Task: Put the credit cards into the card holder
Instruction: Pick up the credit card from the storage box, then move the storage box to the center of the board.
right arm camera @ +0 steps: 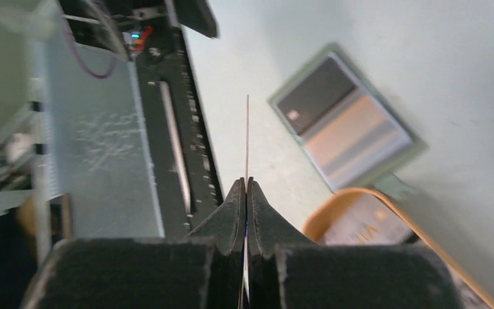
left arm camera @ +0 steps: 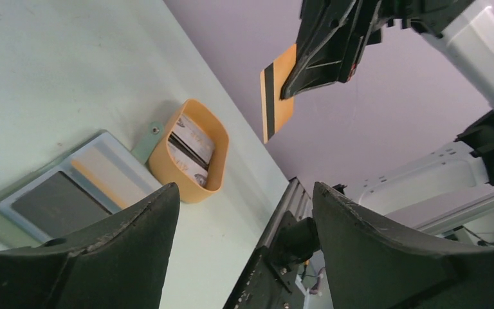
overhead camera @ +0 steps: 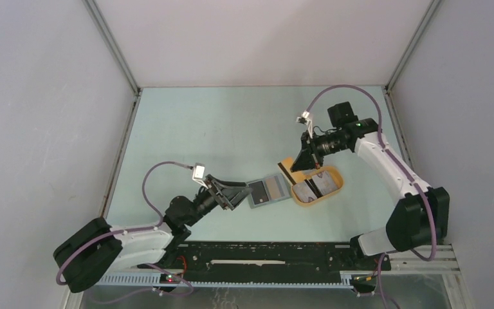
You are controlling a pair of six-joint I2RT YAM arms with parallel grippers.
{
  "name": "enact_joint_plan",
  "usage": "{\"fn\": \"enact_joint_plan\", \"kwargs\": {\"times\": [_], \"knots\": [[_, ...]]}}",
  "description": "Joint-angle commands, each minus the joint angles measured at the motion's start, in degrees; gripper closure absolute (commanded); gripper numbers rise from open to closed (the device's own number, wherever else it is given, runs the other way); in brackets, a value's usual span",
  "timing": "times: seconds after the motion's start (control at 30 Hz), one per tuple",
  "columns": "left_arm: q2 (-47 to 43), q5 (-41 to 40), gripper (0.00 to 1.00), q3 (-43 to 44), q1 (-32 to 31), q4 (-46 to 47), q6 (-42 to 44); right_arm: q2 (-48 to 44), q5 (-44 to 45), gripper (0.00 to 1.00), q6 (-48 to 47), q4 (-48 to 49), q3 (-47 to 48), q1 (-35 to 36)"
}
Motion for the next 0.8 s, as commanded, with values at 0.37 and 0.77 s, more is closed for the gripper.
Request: {"fn": "enact_joint_plan", "kwargs": {"times": [0.37, 0.77], "knots": [[23.2, -6.9, 0.35, 12.4, -6.4, 18.2, -7.7, 9.2, -22.8, 1.0, 1.3, -0.6, -0.2, 3.5], [30.9, -2.6, 0.64, 19.1, -6.7, 21.4, -9.9, 10.8, -22.2, 1.0, -1.1, -3.1, -0.1, 3.5]]}}
